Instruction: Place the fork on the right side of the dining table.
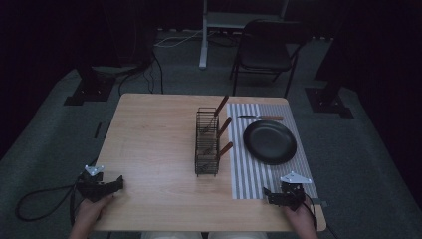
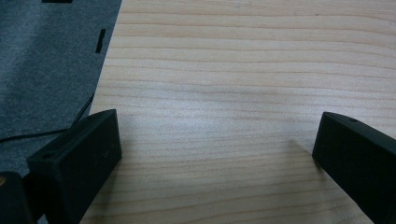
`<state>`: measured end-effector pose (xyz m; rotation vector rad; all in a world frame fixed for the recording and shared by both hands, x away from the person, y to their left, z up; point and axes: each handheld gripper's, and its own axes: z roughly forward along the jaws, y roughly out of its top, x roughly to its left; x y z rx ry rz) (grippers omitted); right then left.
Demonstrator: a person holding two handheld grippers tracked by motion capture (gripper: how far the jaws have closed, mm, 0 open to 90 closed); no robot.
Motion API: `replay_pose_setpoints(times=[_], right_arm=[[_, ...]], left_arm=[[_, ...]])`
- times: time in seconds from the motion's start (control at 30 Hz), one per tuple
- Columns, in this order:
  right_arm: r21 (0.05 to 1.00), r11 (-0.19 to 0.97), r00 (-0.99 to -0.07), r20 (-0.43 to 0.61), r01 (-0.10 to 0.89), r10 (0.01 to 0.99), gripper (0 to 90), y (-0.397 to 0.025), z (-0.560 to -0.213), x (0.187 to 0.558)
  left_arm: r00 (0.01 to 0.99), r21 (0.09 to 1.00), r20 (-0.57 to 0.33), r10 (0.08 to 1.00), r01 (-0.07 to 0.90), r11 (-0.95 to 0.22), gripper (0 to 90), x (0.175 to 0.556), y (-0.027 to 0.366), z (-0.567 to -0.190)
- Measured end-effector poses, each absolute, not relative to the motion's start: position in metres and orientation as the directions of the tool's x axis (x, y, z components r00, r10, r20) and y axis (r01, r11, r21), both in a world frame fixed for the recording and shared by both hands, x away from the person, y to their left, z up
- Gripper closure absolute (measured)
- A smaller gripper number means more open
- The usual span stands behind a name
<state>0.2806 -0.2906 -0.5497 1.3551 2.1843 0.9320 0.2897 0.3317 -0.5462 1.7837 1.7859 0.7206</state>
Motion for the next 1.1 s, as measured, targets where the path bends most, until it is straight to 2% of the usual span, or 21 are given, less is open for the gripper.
replay_pose_setpoints(times=[0.07, 0.77, 1.1], right_arm=[[0.71, 0.311, -0.447, 0.007, 0.633, 0.895, 11.4, -0.29, -0.549, 0.281], [0.655, 0.338, -0.454, 0.009, 0.676, 0.891, 11.5, -0.287, -0.542, 0.285], [0.66, 0.36, -0.519, 0.052, 0.66, 0.853, 13.1, -0.284, -0.529, 0.281]], left_arm=[[0.025, 0.686, 0.01, 1.0, 0.727, -0.025, 1.6, 0.288, 0.333, -0.546], [0.033, 0.683, 0.013, 0.999, 0.729, -0.033, 1.6, 0.287, 0.332, -0.546], [0.036, 0.684, 0.013, 0.999, 0.729, -0.035, 1.6, 0.287, 0.332, -0.546]])
